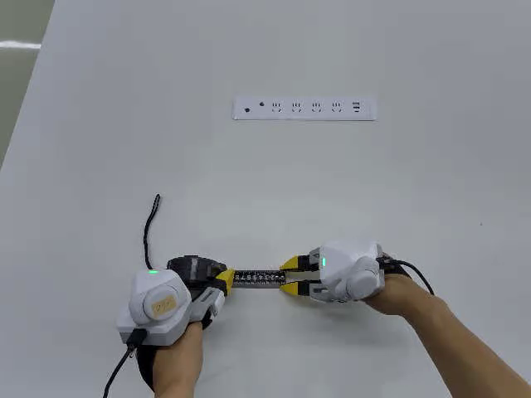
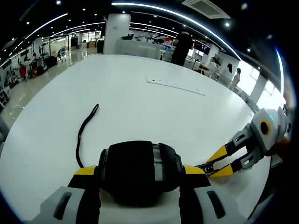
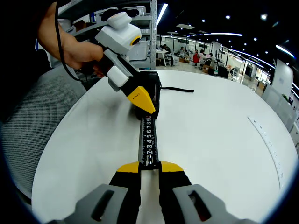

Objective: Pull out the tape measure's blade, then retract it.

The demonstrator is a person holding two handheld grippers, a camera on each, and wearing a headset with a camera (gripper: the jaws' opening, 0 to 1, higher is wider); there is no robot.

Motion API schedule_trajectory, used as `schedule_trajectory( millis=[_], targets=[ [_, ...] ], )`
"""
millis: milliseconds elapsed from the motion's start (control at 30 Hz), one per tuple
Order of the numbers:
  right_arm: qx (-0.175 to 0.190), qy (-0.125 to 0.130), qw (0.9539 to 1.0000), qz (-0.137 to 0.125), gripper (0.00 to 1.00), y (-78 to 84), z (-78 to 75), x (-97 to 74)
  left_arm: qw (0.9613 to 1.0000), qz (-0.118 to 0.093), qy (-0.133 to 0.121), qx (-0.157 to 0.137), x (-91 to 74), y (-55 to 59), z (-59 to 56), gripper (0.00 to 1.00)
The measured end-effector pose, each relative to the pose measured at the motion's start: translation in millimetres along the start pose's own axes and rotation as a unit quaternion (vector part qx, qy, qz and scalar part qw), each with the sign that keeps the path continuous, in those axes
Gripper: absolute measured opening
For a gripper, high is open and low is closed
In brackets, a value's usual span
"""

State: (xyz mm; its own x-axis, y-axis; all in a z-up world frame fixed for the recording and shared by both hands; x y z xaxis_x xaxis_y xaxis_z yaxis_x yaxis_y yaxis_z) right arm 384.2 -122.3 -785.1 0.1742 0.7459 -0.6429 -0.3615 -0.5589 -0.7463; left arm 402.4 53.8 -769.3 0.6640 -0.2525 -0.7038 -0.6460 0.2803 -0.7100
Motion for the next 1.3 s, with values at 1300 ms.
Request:
schedule_trajectory(
  millis=[1300],
  targets=[
    [-0.004,-0.015,0.9998,-0.011,0.12,-25.6,5.7,35.2,1.0000,0.002,0.003,-0.004,-0.1,-0.2,0.3,0.65]
  ],
)
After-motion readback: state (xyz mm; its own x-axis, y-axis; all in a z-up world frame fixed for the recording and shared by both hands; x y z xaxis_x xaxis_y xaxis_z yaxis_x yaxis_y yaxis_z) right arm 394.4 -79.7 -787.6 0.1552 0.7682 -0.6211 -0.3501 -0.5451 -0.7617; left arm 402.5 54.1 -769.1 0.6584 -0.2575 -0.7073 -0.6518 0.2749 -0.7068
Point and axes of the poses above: the centre of the closed fingertips' face, and the gripper's own axes: x roughly forward along the fingers, z roughly to its left, y roughly out of its underside, the point moved 5 cm from there along -x, roughly backward along the fingers, and after that the axes turned 15 degrees about x, right-handed, at the moved point
